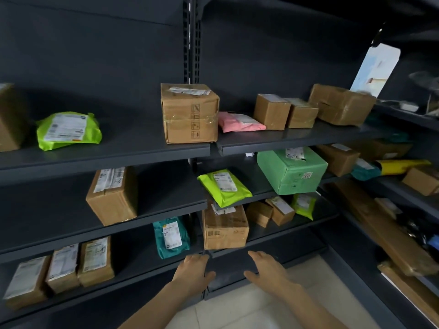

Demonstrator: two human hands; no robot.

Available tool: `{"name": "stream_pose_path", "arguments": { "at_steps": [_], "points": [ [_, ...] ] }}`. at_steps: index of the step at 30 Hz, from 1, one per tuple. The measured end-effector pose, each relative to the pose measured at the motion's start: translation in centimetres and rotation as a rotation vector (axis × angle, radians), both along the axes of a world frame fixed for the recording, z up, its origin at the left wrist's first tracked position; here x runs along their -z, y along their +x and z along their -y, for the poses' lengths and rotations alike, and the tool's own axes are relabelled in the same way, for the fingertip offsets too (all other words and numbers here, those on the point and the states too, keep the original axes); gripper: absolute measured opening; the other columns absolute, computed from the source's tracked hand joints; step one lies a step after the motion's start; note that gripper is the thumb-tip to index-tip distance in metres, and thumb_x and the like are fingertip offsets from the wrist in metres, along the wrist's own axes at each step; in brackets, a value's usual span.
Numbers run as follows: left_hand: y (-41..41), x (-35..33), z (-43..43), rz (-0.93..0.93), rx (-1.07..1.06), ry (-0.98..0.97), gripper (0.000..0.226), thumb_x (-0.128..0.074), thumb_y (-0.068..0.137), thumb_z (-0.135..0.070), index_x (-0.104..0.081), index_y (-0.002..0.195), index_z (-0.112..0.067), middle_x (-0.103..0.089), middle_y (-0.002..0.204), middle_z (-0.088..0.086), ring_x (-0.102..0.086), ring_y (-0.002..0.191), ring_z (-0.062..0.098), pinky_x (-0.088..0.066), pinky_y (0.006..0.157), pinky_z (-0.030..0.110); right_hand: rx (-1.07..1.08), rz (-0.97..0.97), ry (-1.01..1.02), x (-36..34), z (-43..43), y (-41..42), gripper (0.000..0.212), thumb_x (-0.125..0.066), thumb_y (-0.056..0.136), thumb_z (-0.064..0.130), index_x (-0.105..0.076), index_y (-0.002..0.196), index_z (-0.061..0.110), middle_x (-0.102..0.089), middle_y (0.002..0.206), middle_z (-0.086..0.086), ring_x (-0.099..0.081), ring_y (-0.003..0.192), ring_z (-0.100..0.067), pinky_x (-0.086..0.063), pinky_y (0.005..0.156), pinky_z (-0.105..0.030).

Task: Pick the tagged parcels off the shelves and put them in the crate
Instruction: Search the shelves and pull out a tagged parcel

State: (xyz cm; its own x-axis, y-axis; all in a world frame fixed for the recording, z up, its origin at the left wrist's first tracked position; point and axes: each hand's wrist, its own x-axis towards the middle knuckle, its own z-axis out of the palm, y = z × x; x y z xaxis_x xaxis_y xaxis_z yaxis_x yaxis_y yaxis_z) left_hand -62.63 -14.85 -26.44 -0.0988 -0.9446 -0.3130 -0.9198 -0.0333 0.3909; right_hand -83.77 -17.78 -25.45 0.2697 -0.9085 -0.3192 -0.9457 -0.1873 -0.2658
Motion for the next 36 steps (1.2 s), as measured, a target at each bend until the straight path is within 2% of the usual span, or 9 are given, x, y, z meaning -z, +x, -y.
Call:
{"name": "stream_pose_path", "arguments": {
  "at_steps": [6,11,20,23,26,29,32,36],
  "points": [
    [0.0,1.4,3.7,0.015,-0.068,-0.004,0.042,-0.045,0.092,-0.037,-0.046,0.128,-0.017,-0.051,0.133,0.006,-0.043,0.125,0.024,-0.038,0.102,0.036,-0.057,-0.002,0.051,0.9,5.2,-0.6,0.065,-0.049,0.091,0.044,-0.024,0.146,0.020,-0.034,0.149,-0.002,-0.036,0.133,-0.021,-0.037,0.103,-0.034],
    [-1.2,3.0,6.0,0.017,-0.171,-0.025,0.041,-0.045,0.091,-0.036,-0.048,0.127,-0.016,-0.052,0.131,0.005,-0.045,0.122,0.022,-0.040,0.101,0.035,-0.130,0.005,0.076,1.9,9.0,-1.6,0.059,-0.049,0.091,0.042,-0.029,0.143,0.020,-0.042,0.142,-0.003,-0.041,0.128,-0.021,-0.040,0.101,-0.034],
    [-6.0,7.7,10.2,0.040,-0.448,0.056,0.042,-0.042,0.094,-0.036,-0.044,0.132,-0.019,-0.050,0.134,0.003,-0.041,0.127,0.021,-0.036,0.102,0.031,-0.372,-0.001,0.240,6.3,18.3,-4.9,0.058,-0.049,0.090,0.045,-0.030,0.140,0.023,-0.041,0.137,0.002,-0.043,0.123,-0.017,-0.039,0.096,-0.028],
    [-6.5,11.0,10.9,-0.003,-0.529,0.044,0.046,-0.044,0.094,-0.037,-0.039,0.138,-0.024,-0.046,0.139,-0.001,-0.039,0.130,0.019,-0.034,0.105,0.030,-0.451,-0.043,0.255,9.3,20.4,-5.1,0.062,-0.047,0.091,0.047,-0.026,0.144,0.021,-0.036,0.143,0.002,-0.039,0.128,-0.016,-0.037,0.101,-0.028],
    [-5.6,14.9,11.9,-0.003,-0.598,-0.015,0.045,-0.044,0.093,-0.035,-0.039,0.137,-0.027,-0.046,0.140,-0.004,-0.038,0.131,0.017,-0.035,0.104,0.028,-0.502,-0.026,0.142,13.1,21.9,-4.3,0.064,-0.044,0.092,0.046,-0.022,0.146,0.021,-0.032,0.148,0.003,-0.036,0.132,-0.016,-0.034,0.104,-0.027],
    [-3.0,20.0,13.6,0.031,-0.680,-0.118,0.044,-0.043,0.093,-0.032,-0.041,0.137,-0.025,-0.047,0.138,-0.004,-0.040,0.129,0.016,-0.037,0.101,0.027,-0.537,0.041,-0.080,17.5,23.5,-2.7,0.062,-0.039,0.094,0.043,-0.014,0.148,0.026,-0.019,0.155,0.006,-0.028,0.138,-0.013,-0.029,0.107,-0.024],
    [0.0,25.1,14.8,0.097,-0.699,-0.223,0.041,-0.043,0.094,-0.023,-0.043,0.135,-0.021,-0.047,0.138,-0.003,-0.041,0.128,0.016,-0.036,0.100,0.026,-0.562,0.105,-0.254,21.4,25.0,-0.6,0.059,-0.036,0.096,0.042,-0.013,0.148,0.028,-0.012,0.156,0.010,-0.021,0.141,-0.012,-0.026,0.111,-0.026],
    [3.8,29.9,16.3,0.203,-0.695,-0.338,0.047,-0.042,0.096,-0.024,-0.035,0.143,-0.020,-0.037,0.148,-0.002,-0.036,0.135,0.017,-0.034,0.106,0.029,-0.569,0.025,-0.466,24.7,25.8,1.6,0.058,-0.029,0.097,0.046,-0.014,0.149,0.025,-0.009,0.158,0.008,-0.012,0.143,-0.013,-0.018,0.115,-0.031]
  ]
}}
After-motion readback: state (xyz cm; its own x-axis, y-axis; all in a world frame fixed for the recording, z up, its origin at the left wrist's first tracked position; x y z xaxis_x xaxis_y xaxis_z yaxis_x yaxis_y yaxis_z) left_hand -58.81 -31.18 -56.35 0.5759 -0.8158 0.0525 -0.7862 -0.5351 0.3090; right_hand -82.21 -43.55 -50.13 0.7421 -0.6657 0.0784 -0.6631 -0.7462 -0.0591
